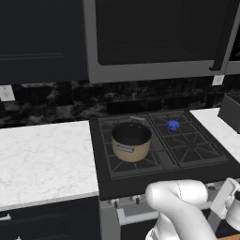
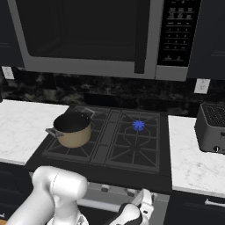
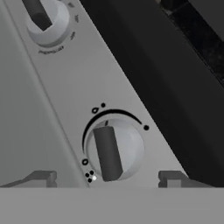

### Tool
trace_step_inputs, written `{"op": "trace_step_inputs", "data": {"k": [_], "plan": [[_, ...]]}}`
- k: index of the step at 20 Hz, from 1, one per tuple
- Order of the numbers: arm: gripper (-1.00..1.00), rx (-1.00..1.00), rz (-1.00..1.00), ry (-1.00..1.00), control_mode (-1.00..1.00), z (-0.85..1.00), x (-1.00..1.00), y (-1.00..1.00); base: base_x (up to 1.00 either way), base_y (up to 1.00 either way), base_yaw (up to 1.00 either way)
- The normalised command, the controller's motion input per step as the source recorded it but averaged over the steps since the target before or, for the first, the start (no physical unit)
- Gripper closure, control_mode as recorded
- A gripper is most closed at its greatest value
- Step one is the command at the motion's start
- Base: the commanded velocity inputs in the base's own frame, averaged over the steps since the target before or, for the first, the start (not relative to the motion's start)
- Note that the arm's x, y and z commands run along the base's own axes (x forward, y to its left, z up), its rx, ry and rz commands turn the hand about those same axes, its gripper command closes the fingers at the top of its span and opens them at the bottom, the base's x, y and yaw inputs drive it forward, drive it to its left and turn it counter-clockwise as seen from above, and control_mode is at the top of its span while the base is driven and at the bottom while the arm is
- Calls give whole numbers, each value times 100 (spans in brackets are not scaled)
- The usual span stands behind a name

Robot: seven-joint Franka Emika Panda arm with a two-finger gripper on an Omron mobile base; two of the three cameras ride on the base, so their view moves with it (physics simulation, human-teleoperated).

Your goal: Turn off the rear right burner of the stove.

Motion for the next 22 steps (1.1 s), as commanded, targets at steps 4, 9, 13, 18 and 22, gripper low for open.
{"op": "trace_step_inputs", "data": {"k": [4, 9, 13, 18, 22], "plan": [[-100, 5, 0, 0, -100, -14, 7, 52, 0, 0, 0], [-100, 7, 0, 0, -100, 2, 17, 19, 0, 0, 0], [-100, 0, 0, 0, -100, 47, 40, 5, 0, 0, 0], [-100, -1, 0, 0, -100, 62, 30, 1, 0, 0, 0], [-100, -9, 1, -3, -100, 9, 0, 30, 0, 0, 0]]}}
